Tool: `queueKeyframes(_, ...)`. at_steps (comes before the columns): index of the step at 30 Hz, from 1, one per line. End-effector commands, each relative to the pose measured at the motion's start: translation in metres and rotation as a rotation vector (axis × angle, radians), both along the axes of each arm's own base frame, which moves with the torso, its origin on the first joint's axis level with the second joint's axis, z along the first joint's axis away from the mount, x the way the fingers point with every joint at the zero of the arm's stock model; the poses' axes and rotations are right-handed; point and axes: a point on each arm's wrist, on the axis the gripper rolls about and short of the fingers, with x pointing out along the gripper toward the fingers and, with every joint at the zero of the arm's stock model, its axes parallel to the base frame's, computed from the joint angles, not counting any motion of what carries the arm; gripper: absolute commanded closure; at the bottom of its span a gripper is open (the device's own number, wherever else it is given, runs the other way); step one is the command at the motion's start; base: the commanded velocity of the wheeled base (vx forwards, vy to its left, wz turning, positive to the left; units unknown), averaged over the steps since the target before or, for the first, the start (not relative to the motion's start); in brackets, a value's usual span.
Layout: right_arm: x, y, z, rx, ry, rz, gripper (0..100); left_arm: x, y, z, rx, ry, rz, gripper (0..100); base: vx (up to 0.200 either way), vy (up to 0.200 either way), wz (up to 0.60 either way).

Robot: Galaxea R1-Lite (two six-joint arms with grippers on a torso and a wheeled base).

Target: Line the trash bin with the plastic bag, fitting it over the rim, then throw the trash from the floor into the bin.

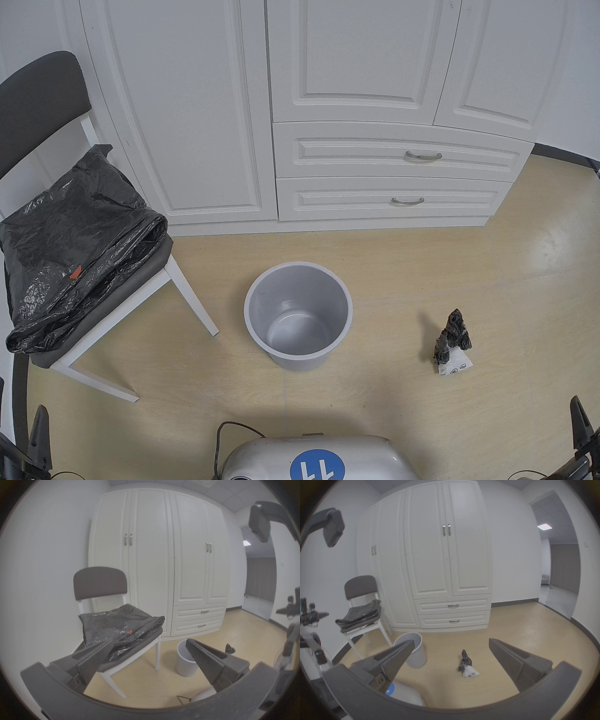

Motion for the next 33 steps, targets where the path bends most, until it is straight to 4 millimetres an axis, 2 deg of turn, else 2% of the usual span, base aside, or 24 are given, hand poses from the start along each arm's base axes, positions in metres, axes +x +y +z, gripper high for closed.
queueKeyframes(1, 0.003, 0.002, 0.029, -0.127, 0.071, 0.088, 0, 0.001, -0.001, 0.02, 0.169, 0.062, -0.023, 0, 0.0, 0.0, 0.0)
queueKeyframes(7, 0.026, 0.002, 0.064, -0.197, 0.149, 0.07, 0, 0.024, 0.0, 0.053, 0.257, 0.209, 0.057, 0, 0.0, 0.0, 0.0)
queueKeyframes(8, 0.034, 0.002, 0.074, -0.196, 0.173, 0.074, 0, 0.034, 0.0, 0.065, 0.287, 0.241, 0.09, 0, 0.0, 0.0, 0.0)
queueKeyframes(12, 0.056, 0.002, 0.091, -0.18, 0.21, 0.079, 0, 0.054, 0.003, 0.093, 0.35, 0.278, 0.139, 0, 0.0, 0.0, 0.0)
queueKeyframes(13, 0.071, 0.002, 0.099, -0.155, 0.191, 0.076, 0, 0.067, 0.005, 0.107, 0.37, 0.307, 0.191, 0, 0.0, 0.0, 0.0)
queueKeyframes(14, 0.076, 0.002, 0.101, -0.146, 0.183, 0.075, 0, 0.071, 0.006, 0.11, 0.373, 0.316, 0.204, 0, 0.0, 0.0, 0.0)
queueKeyframes(16, 0.097, 0.002, 0.112, -0.092, 0.131, 0.073, 0, 0.092, 0.01, 0.125, 0.401, 0.368, 0.286, 0, 0.0, 0.0, 0.0)
queueKeyframes(17, 0.097, 0.002, 0.112, -0.092, 0.131, 0.073, 0, 0.092, 0.01, 0.125, 0.401, 0.368, 0.286, 0, 0.0, 0.0, 0.0)
queueKeyframes(18, 0.113, 0.003, 0.117, -0.067, 0.106, 0.054, 0, 0.106, 0.013, 0.133, 0.425, 0.402, 0.331, 0, 0.0, 0.0, 0.0)
queueKeyframes(22, 0.136, 0.01, 0.121, -0.023, 0.097, 0.033, 0, 0.127, 0.02, 0.137, 0.484, 0.478, 0.394, 0, 0.0, 0.0, 0.0)
queueKeyframes(25, 0.141, 0.018, 0.119, 0.021, 0.114, 0.039, 0, 0.136, 0.032, 0.132, 0.556, 0.564, 0.455, 0, 0.0, 0.0, 0.0)
queueKeyframes(26, 0.141, 0.018, 0.119, 0.021, 0.114, 0.039, 0, 0.136, 0.032, 0.132, 0.556, 0.564, 0.455, 0, 0.0, 0.0, 0.0)
queueKeyframes(27, 0.143, 0.024, 0.118, 0.037, 0.13, 0.059, 0, 0.139, 0.041, 0.128, 0.594, 0.622, 0.502, 0, 0.0, 0.0, 0.0)
queueKeyframes(29, 0.143, 0.024, 0.118, 0.037, 0.13, 0.059, 0, 0.139, 0.041, 0.128, 0.594, 0.622, 0.502, 0, 0.0, 0.0, 0.0)
queueKeyframes(30, 0.146, 0.028, 0.114, 0.035, 0.153, 0.072, 0, 0.138, 0.052, 0.123, 0.584, 0.679, 0.562, 0, 0.0, 0.0, 0.0)
queueKeyframes(33, 0.147, 0.029, 0.113, 0.032, 0.162, 0.084, 0, 0.131, 0.062, 0.111, 0.534, 0.71, 0.548, 0, 0.0, 0.0, 0.0)
